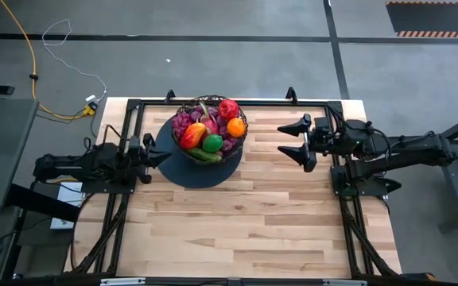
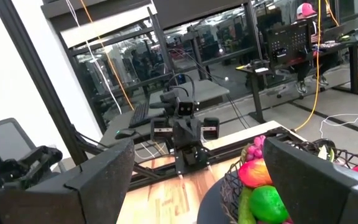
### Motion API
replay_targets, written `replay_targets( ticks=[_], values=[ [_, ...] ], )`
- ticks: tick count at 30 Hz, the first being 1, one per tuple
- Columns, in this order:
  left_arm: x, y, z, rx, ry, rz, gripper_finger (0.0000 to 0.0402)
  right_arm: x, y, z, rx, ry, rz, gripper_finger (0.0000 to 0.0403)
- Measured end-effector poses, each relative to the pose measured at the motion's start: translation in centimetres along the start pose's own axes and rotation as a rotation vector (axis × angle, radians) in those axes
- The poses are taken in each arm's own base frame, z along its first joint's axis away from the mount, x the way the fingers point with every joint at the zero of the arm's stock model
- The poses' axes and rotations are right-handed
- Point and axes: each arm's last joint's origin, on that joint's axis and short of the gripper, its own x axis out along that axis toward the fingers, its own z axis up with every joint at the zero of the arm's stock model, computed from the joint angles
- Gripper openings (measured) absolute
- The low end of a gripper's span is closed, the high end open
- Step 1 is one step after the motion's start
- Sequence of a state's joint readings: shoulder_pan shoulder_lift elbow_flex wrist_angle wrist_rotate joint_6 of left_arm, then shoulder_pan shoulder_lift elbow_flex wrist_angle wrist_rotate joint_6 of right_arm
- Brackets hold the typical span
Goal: Build produce basket
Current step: Return to Home Position
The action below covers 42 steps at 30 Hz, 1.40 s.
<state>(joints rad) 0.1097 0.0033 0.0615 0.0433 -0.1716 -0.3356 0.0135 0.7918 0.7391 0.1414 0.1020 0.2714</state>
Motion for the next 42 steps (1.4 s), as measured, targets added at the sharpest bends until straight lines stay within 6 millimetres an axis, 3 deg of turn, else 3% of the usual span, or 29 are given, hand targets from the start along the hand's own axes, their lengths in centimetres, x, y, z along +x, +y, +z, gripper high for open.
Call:
replay_targets(
  ticks=[4, 13, 21, 26, 31, 34, 39, 42],
  values=[
    [0.2, 0.6, -1.8, -0.009, 0.054, 0.020, 0.0000, 0.0, 0.0, -0.1, 0.000, 0.007, -0.002, 0.0343],
    [0.5, 0.8, -2.1, 0.238, 0.103, 0.021, 0.0000, 0.0, 0.0, -0.1, 0.000, 0.011, -0.003, 0.0343],
    [0.5, 0.8, -2.1, 0.187, 0.107, 0.024, 0.0000, -0.1, -0.1, -0.5, 0.062, 0.055, -0.017, 0.0331],
    [0.5, 0.8, -2.1, 0.174, 0.105, 0.024, 0.0001, -1.0, -0.5, -1.6, 0.048, 0.190, -0.060, 0.0254],
    [0.5, 0.7, -2.1, 0.174, 0.105, 0.024, 0.0002, -3.1, -0.7, -2.1, -0.007, 0.253, -0.057, 0.0112],
    [0.5, 0.7, -2.1, 0.174, 0.105, 0.024, 0.0004, -4.7, -1.0, -3.6, -0.007, 0.224, -0.022, 0.0023],
    [0.5, 0.7, -2.1, 0.174, 0.105, 0.023, 0.0005, -7.2, -1.9, -7.5, 0.125, 0.085, 0.096, 0.0027],
    [0.5, 0.7, -2.1, 0.174, 0.105, 0.024, 0.0005, -8.2, -2.6, -9.7, 0.165, 0.003, 0.139, 0.0009]
  ],
)
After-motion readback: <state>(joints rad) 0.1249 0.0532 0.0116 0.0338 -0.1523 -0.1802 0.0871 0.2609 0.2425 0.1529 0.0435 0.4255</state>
